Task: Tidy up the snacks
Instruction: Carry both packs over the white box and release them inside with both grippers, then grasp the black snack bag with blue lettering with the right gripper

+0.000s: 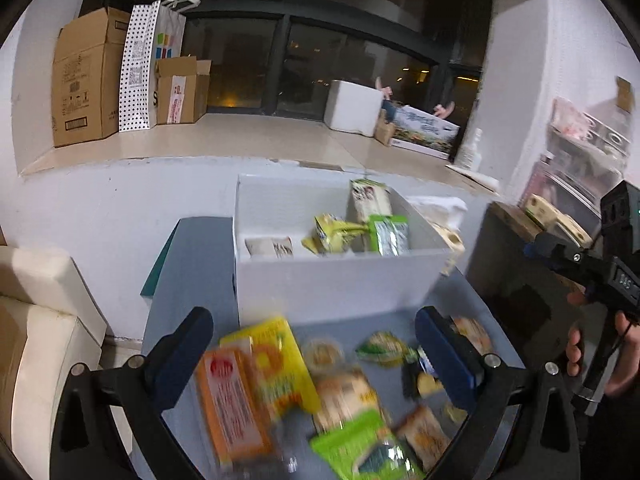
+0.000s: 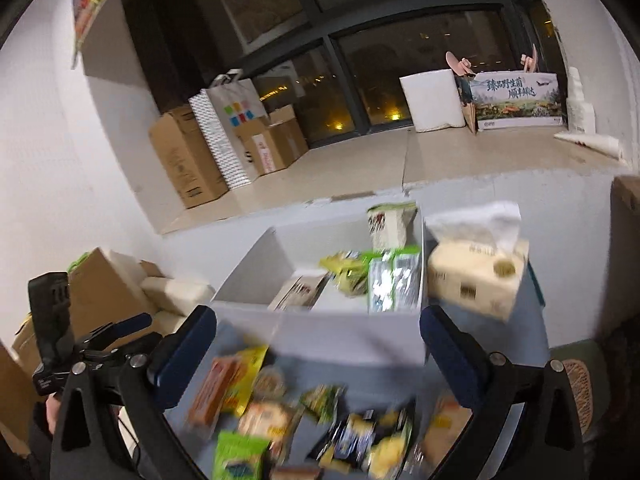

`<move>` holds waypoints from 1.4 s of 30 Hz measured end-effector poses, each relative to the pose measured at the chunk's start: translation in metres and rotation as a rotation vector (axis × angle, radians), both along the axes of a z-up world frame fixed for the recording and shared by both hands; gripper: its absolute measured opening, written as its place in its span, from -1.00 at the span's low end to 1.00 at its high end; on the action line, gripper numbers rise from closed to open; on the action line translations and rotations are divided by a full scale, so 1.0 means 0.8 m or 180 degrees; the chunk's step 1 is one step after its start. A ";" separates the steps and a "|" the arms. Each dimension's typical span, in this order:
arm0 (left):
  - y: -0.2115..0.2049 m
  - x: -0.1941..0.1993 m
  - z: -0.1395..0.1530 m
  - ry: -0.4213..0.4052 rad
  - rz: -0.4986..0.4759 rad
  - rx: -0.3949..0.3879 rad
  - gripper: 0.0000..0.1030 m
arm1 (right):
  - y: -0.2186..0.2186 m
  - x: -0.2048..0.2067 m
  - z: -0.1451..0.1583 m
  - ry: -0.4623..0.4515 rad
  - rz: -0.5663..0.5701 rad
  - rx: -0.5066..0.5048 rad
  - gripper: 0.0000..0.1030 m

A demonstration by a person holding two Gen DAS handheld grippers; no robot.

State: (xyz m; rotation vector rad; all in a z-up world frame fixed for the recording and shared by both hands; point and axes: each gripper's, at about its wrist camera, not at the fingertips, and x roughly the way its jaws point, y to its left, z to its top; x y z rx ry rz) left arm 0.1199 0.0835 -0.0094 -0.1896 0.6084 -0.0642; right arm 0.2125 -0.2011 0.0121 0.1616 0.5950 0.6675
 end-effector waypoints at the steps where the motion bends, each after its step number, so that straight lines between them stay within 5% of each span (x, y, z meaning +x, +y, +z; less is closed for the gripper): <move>1: -0.002 -0.014 -0.003 -0.0009 0.0029 -0.0050 1.00 | -0.004 -0.011 -0.006 0.0005 -0.0014 -0.0003 1.00; 5: -0.010 -0.058 -0.018 0.0023 0.0033 -0.0240 1.00 | -0.013 -0.054 -0.045 0.0152 -0.0053 -0.0151 1.00; 9: -0.029 -0.089 -0.030 0.0045 -0.0021 -0.0174 1.00 | -0.005 -0.070 -0.094 0.0306 -0.0111 -0.0506 1.00; 12: -0.036 -0.099 -0.038 0.0079 -0.0056 -0.0121 1.00 | 0.012 -0.060 -0.133 0.0470 -0.0112 -0.0906 1.00; 19: -0.022 -0.109 -0.058 0.0218 0.0071 -0.0179 0.99 | 0.043 -0.010 -0.157 0.0385 -0.0154 -0.1243 1.00; 24: -0.008 -0.108 -0.065 0.0256 0.0157 -0.0240 1.00 | 0.058 0.032 -0.190 0.0647 -0.0082 -0.1436 1.00; 27: -0.002 -0.105 -0.071 0.0287 0.0190 -0.0272 0.99 | 0.059 0.036 -0.197 0.0662 0.0004 -0.1403 0.96; 28: -0.001 -0.103 -0.073 0.0300 0.0195 -0.0294 0.99 | 0.060 0.035 -0.197 0.0627 -0.0014 -0.1457 0.57; 35: 0.000 -0.091 -0.086 0.0378 0.0192 -0.0331 1.00 | 0.047 0.017 -0.178 0.0545 0.0062 -0.1319 0.17; 42: 0.011 -0.062 -0.102 0.0467 0.0235 -0.0299 0.99 | 0.037 -0.004 -0.158 0.0397 0.0032 -0.1266 0.16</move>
